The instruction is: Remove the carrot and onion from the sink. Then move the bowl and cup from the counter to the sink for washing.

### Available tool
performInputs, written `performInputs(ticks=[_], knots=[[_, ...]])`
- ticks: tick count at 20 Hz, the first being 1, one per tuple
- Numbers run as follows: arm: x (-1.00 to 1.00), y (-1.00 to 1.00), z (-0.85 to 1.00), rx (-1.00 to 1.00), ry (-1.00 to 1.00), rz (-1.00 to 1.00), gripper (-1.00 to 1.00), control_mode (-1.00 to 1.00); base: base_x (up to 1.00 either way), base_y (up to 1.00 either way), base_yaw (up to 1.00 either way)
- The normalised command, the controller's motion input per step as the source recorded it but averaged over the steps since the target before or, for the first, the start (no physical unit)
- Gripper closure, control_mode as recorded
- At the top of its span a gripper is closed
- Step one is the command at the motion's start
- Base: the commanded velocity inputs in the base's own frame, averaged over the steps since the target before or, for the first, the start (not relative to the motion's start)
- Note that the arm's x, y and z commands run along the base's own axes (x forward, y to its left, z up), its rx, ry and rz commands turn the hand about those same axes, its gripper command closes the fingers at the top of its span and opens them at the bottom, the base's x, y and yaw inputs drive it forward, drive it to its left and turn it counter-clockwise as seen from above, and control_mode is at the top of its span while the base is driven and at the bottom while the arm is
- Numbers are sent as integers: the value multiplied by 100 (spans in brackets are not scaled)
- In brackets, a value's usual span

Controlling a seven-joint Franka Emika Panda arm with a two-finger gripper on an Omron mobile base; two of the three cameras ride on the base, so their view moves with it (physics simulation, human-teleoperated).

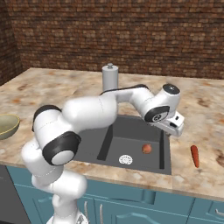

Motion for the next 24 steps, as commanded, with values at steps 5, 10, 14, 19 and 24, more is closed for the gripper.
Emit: performInputs(ticks=[5,10,14,19,24], knots=[[14,41,-5,6,0,0,-100,-100,0,0,0],[20,39,-13,-6,-4,0,-100,-100,0,0,0],[25,39,-20,-14,-4,-2,-100,-100,0,0,0],[34,33,-19,-17,-5,-2,-100,-100,0,0,0],[38,26,-17,-14,0,-2,-100,-100,0,0,0]])
